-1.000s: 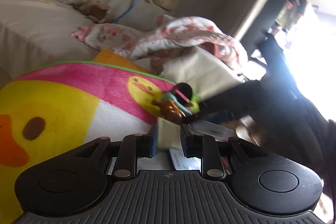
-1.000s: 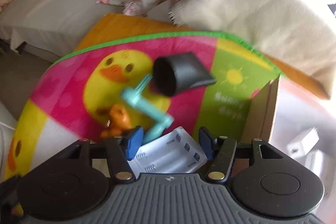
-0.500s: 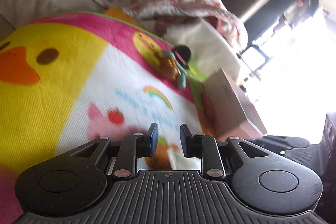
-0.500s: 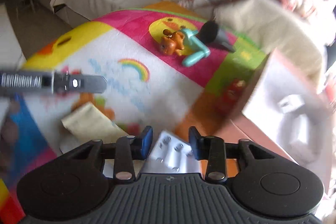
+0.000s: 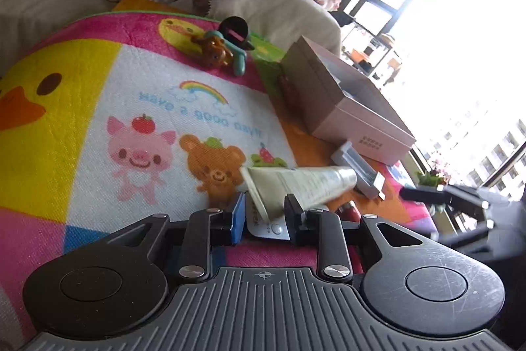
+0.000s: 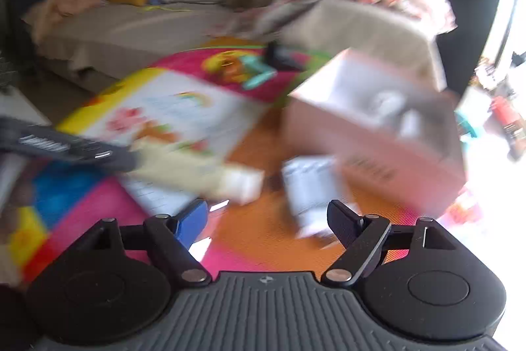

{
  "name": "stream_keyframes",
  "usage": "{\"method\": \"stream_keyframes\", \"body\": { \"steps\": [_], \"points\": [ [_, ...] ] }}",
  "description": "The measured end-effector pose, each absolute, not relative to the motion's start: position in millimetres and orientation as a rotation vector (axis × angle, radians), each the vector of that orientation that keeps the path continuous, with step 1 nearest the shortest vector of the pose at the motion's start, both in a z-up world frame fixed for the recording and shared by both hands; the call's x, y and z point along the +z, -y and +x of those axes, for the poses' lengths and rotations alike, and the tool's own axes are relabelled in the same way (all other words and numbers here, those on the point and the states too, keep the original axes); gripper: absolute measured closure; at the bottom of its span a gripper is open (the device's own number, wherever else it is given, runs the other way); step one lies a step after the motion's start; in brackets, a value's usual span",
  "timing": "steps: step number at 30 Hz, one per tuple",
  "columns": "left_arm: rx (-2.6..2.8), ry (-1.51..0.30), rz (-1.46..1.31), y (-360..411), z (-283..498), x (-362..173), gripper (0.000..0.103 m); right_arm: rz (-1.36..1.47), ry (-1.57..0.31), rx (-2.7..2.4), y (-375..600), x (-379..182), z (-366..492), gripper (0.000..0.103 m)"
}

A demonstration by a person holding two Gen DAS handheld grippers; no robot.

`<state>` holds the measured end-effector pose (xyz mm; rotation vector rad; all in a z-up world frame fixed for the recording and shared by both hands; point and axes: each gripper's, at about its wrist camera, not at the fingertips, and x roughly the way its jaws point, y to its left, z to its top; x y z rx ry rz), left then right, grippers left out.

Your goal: Organize rigid objects

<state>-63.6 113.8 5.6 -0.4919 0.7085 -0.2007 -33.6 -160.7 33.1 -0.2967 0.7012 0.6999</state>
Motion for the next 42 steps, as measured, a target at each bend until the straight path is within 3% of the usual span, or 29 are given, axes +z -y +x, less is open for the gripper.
{"method": "stream_keyframes", "body": {
  "steps": [3, 5, 16, 24, 29, 36, 42],
  "points": [
    [-0.182, -0.714, -0.489, -108, -60, 8, 0.074, -0.317, -0.71, 0.736, 146, 15, -50, 0.023],
    [-0.146, -0.709, -0.486, -108, -60, 11, 0.074, -0.414, -0.667, 0.67, 137, 6, -59, 0.03],
    [-0.228, -0.758, -0.522, -73, -58, 5, 0.073, -0.394, -0.6, 0.322, 190, -6, -12, 0.03],
    [-0.454, -0.79, -0.406, -24, -41, 9, 0.073, -0.245, -0.655, 0.299, 216, -11, -10, 0.02],
    [-0.436, -0.681, -0.24, -34, -34, 38, 0.073, -0.181, -0.659, 0.298, 225, -14, -8, 0.017],
    [-0.173, -0.519, -0.091, -83, 88, 78, 0.073, -0.152, -0.668, 0.297, 226, -16, -6, 0.015],
    [-0.035, -0.643, -0.248, -132, 226, 61, 0.073, -0.125, -0.681, 0.296, 230, -16, -3, 0.013]
  ]
}}
